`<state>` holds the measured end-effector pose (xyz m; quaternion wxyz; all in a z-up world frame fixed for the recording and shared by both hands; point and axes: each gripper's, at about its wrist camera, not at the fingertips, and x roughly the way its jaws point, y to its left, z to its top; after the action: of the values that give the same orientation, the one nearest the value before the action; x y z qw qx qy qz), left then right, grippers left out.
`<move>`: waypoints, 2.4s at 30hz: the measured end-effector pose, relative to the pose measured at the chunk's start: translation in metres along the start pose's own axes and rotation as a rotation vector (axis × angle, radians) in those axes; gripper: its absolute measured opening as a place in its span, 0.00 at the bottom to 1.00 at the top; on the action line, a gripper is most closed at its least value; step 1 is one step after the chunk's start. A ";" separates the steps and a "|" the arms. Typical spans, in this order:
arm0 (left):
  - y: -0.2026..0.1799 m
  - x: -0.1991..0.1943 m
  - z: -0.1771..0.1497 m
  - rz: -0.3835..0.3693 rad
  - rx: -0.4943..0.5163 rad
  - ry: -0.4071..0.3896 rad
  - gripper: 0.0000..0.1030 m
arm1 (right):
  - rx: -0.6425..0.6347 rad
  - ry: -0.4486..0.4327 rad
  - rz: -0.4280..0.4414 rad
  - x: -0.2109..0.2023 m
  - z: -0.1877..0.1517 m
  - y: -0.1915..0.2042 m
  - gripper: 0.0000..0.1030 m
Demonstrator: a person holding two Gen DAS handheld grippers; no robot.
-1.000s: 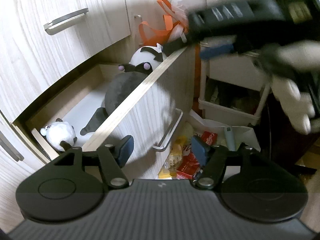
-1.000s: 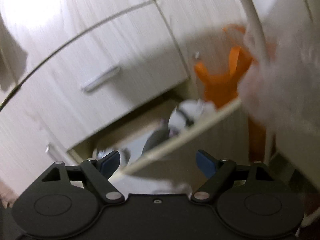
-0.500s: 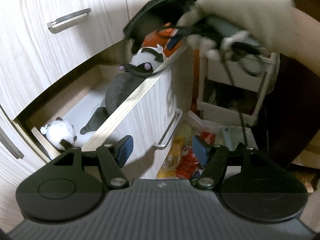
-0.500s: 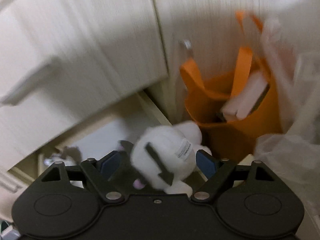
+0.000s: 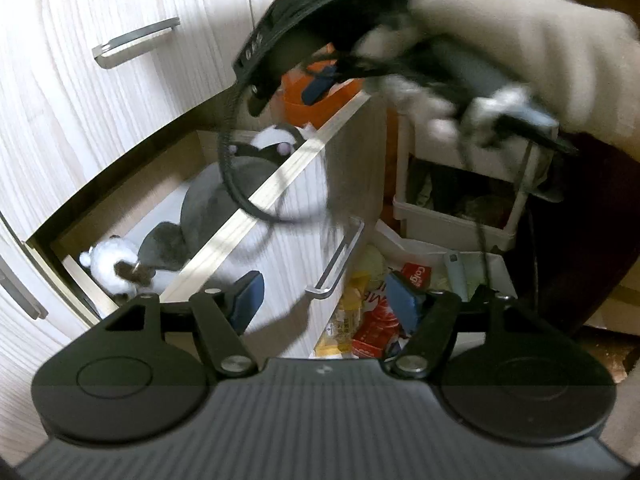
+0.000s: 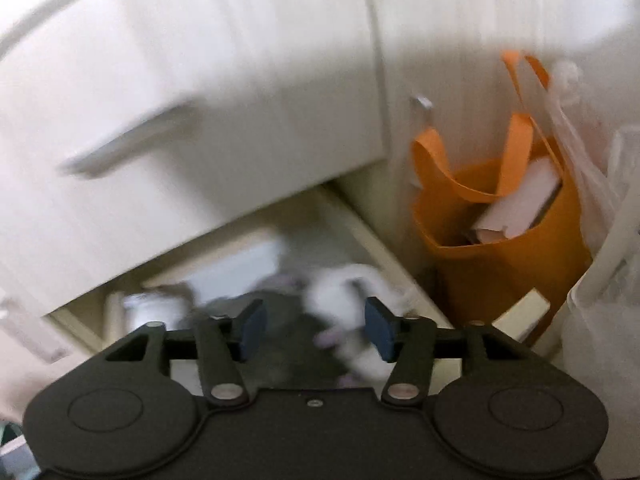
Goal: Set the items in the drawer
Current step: 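Withdraw the right gripper from the drawer and swing it back, then press the right gripper against the lower drawer front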
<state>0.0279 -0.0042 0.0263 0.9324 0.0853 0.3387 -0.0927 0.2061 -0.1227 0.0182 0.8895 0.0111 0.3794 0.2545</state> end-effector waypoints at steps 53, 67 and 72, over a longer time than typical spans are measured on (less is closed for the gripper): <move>0.048 -0.026 -0.008 0.139 -0.065 0.004 0.83 | 0.188 0.111 0.256 0.014 -0.115 -0.055 0.42; 0.057 -0.019 -0.008 0.194 -0.111 0.011 0.83 | 0.120 0.089 0.238 0.008 -0.101 -0.047 0.49; 0.058 -0.014 -0.010 0.192 -0.116 0.023 0.83 | 0.105 0.089 0.233 0.007 -0.094 -0.045 0.50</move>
<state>0.0242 0.0556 0.0334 0.9364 0.0645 0.3446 0.0176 0.1660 -0.1746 -0.0629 0.8344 0.0902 0.4274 0.3360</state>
